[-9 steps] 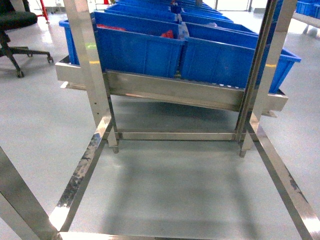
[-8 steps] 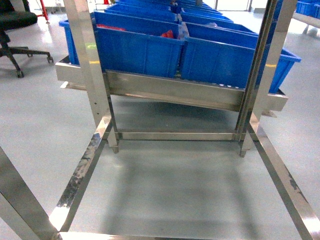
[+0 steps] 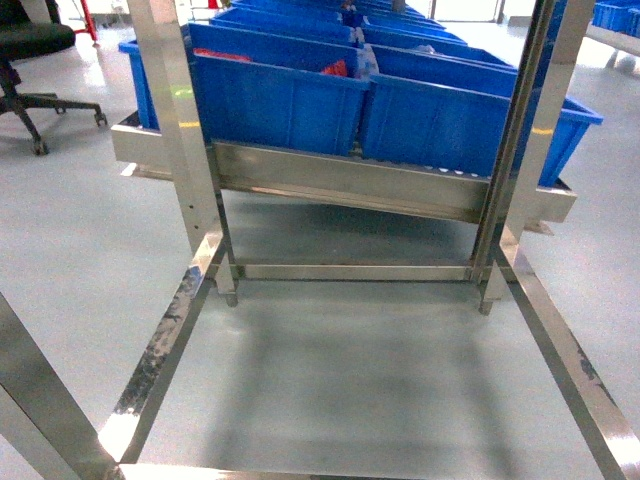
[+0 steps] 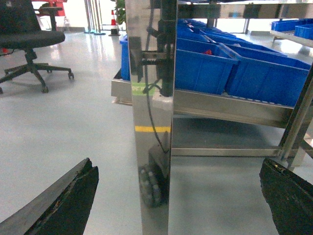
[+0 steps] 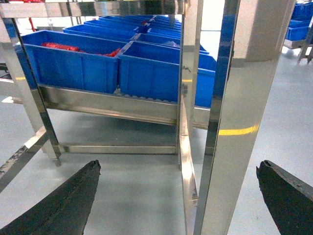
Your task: Pick capacitor and pack into box
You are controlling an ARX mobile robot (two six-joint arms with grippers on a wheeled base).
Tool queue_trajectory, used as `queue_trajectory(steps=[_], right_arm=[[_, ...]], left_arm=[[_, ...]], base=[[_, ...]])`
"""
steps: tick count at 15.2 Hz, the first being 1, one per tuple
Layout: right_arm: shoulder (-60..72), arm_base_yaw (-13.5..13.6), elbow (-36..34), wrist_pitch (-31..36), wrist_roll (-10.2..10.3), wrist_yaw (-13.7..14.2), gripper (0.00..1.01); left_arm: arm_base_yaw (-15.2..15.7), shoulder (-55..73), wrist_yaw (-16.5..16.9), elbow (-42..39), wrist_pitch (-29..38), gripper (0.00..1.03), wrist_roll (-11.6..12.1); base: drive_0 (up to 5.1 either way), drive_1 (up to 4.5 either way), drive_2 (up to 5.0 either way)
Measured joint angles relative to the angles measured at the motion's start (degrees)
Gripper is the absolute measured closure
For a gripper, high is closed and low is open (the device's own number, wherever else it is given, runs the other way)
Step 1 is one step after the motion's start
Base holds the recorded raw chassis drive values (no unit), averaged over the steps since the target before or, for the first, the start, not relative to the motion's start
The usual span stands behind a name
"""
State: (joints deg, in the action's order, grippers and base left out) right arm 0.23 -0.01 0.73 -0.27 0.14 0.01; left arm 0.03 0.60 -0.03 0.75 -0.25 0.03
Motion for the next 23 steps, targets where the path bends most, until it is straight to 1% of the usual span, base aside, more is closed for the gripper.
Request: queue_trajectory(steps=[23], right_arm=[[0.0, 0.0, 0.0, -0.09, 0.07, 0.02, 0.03]], left_arm=[[0.0, 0.0, 0.04, 0.0, -0.02, 0.05, 0.0]], base=[[0.0, 0.0, 0.0]])
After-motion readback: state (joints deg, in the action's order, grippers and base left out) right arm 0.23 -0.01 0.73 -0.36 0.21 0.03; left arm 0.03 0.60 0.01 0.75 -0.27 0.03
